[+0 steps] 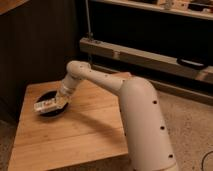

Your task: Place the bottle in the ceramic bowl

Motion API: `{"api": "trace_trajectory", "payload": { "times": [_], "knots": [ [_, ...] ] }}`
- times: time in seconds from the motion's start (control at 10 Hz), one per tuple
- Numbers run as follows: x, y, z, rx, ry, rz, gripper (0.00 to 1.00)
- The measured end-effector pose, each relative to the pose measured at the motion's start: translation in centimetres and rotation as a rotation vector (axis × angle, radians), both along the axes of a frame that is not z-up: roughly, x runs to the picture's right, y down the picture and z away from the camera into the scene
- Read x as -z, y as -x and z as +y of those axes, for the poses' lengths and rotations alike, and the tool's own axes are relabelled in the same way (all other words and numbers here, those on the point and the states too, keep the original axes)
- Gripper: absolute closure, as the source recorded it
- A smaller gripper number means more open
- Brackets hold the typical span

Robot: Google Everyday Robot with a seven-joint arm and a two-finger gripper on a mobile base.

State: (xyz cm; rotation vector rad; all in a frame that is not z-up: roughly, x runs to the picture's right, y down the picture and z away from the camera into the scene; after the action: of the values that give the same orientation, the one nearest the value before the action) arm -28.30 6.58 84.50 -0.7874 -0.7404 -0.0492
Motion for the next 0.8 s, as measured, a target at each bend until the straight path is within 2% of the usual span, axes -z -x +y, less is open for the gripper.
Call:
{"api": "trace_trajectory", "payload": {
  "times": [0.5, 0.6, 0.8],
  "knots": [
    [-1.0, -0.7, 0.7, 0.003, 0.002, 0.022, 1.0],
    [-1.0, -0.9, 0.7, -0.002, -0.003, 0.027, 0.95],
    [-0.9, -1.2, 0.6, -0.009, -0.018, 0.033, 0.76]
  ]
}}
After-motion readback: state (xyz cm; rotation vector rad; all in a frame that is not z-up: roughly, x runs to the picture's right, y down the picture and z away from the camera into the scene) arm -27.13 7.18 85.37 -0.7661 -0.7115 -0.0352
